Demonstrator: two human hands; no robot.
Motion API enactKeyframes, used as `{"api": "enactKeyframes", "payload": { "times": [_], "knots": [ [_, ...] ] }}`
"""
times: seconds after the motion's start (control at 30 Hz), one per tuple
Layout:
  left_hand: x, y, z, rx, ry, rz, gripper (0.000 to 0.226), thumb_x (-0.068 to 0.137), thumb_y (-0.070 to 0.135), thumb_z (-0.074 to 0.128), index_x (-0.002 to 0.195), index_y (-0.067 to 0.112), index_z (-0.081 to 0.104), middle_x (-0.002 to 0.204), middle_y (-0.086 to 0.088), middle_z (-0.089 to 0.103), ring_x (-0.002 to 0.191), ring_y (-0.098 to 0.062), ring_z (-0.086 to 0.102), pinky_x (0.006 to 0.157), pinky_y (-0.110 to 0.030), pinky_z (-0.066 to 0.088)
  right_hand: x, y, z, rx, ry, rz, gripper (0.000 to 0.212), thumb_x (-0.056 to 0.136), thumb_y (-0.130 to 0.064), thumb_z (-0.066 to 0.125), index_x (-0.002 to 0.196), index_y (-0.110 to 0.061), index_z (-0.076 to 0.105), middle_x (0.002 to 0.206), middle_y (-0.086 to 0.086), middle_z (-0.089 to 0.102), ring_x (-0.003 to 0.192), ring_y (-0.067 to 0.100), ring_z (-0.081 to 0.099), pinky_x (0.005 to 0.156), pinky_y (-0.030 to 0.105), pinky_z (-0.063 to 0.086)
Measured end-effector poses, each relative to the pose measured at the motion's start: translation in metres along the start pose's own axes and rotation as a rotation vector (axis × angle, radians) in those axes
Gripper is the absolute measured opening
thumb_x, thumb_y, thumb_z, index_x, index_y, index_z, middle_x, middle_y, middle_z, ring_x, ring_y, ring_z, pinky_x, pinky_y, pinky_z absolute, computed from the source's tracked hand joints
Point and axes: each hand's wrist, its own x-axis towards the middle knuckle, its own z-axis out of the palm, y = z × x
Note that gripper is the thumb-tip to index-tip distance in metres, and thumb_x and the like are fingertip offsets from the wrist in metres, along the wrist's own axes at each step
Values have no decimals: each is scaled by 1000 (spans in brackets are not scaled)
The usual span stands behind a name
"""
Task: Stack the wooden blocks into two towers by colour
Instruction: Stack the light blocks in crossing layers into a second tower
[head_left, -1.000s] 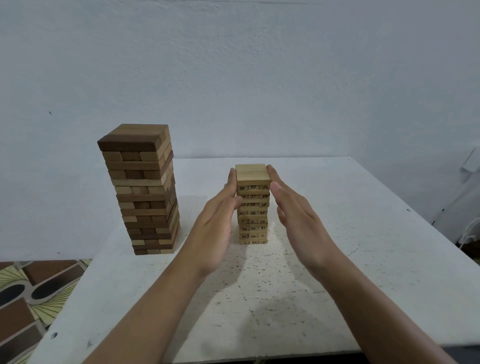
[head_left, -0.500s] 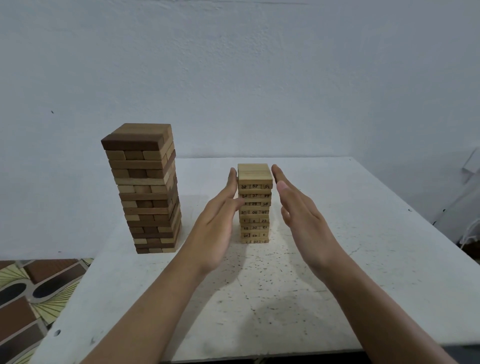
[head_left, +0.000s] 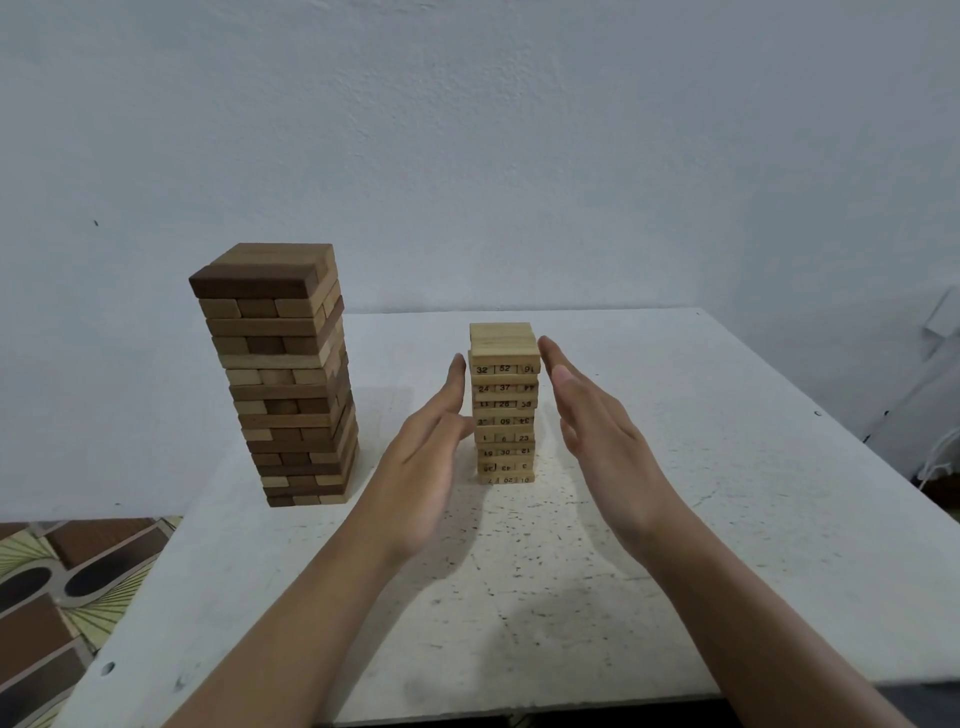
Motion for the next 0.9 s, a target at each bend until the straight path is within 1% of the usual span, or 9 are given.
{"api": "enactKeyframes", "payload": {
  "times": [0.13,0.2,0.3,0.37,0.47,0.53,0.6,0.77,0.9],
  "knots": [
    [2,-1,0,-20,8,16,49,111,28,29,153,53,28,142,41,34,92,44,37,85,-6,30,2,-1,0,6,9,-2,48,104,-56,28,152,-53,28,149,-40,28,142,-11,22,118,27,20],
    [4,-2,1,-28,5,23,50,111,27,29,154,52,28,150,39,31,104,40,36,86,-4,30,3,-1,1,6,8,2,49,103,-56,28,152,-53,29,155,-35,27,143,-10,22,119,27,20],
    [6,-2,2,-48,-4,34,51,110,24,30,154,50,29,157,37,27,135,20,29,88,1,31,3,-1,1,8,-1,2,51,103,-55,27,154,-50,29,158,-32,27,143,-10,22,119,27,20],
    [7,-1,2,-39,-10,43,52,110,24,30,154,51,30,157,37,26,141,16,24,88,4,30,4,-1,1,11,-9,-6,51,104,-54,27,155,-49,28,159,-31,27,144,-10,22,119,25,20],
    [8,0,2,-17,-36,69,52,110,23,29,154,51,32,158,36,26,146,11,24,96,-2,27,5,-1,0,24,-18,-22,49,106,-51,26,154,-48,30,158,-32,28,142,-13,23,115,19,21],
    [9,0,2,-12,-32,81,52,110,22,29,153,51,33,159,35,27,146,11,23,109,-9,25,6,0,0,34,-36,-38,46,107,-49,26,152,-49,34,151,-38,31,137,-18,26,107,11,23],
    [10,-2,1,5,-38,96,52,110,22,28,153,50,35,159,33,29,147,10,22,121,-23,22,7,1,0,44,-51,-43,45,107,-48,26,151,-50,35,143,-43,35,128,-26,30,101,7,25],
    [12,-4,1,27,-43,94,53,109,20,28,154,48,35,159,30,31,148,8,23,126,-33,20,9,5,-1,44,-60,-48,43,108,-46,26,149,-52,36,120,-56,42,113,-37,32,96,3,27],
    [11,-3,0,23,-39,83,53,109,21,29,154,49,34,159,32,30,148,9,23,124,-29,20,9,2,0,46,-70,-37,37,108,-45,25,141,-58,36,108,-61,45,106,-40,35,82,-8,31]
  ]
}}
